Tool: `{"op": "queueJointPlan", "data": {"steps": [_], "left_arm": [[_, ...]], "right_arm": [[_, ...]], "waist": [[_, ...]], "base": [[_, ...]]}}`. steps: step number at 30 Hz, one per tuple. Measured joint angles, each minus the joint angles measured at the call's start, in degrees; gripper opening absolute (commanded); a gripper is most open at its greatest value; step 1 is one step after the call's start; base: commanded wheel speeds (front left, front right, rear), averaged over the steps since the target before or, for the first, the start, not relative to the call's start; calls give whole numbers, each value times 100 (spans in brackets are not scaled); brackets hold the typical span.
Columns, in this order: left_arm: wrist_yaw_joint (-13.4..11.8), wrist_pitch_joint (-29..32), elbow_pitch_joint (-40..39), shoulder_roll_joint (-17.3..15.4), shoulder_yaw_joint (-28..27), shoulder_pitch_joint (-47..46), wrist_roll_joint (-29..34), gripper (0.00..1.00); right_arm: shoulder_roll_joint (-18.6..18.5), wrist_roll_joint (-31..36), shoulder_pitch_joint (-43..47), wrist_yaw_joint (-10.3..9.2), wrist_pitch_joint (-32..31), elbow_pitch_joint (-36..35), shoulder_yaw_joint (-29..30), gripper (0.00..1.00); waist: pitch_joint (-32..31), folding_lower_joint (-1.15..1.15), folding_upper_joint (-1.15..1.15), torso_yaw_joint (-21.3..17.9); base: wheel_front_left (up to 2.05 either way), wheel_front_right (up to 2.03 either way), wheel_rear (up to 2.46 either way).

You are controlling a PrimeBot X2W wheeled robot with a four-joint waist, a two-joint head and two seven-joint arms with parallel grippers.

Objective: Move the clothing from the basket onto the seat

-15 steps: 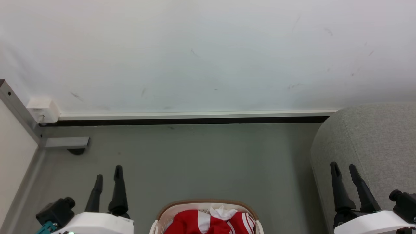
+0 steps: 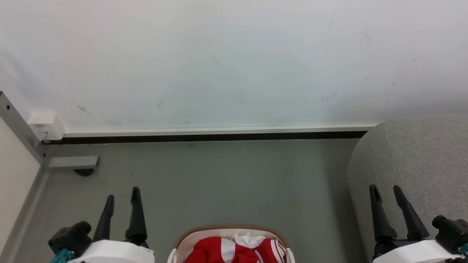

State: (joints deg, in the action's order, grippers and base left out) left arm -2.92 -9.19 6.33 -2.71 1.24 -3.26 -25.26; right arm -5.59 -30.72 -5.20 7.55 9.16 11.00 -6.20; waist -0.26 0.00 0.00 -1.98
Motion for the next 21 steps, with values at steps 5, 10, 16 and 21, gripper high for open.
{"op": "queueJointPlan", "data": {"steps": [5, 10, 16, 21], "left_arm": [[-18, -59, 0, -2, 25, 3, 281, 100], [-44, -147, 0, -2, 62, 3, 513, 100], [-68, -210, -11, -3, 90, 3, 823, 100], [-105, -280, -11, -4, 107, 4, 1084, 100]], "right_arm": [[5, 227, 0, 0, 70, 10, 14, 100], [3, 449, -1, 0, 149, 11, -37, 100], [-1, 711, -1, 0, 216, 21, -98, 100], [-11, 906, -5, 0, 285, 43, -147, 100]], "waist": [[-5, 0, 0, -13], [-13, 0, 0, -29], [-20, 0, 0, -46], [-24, 0, 0, -59]], "base": [[0, 0, 0], [0, 0, 0], [0, 0, 0], [0, 0, 0]]}}
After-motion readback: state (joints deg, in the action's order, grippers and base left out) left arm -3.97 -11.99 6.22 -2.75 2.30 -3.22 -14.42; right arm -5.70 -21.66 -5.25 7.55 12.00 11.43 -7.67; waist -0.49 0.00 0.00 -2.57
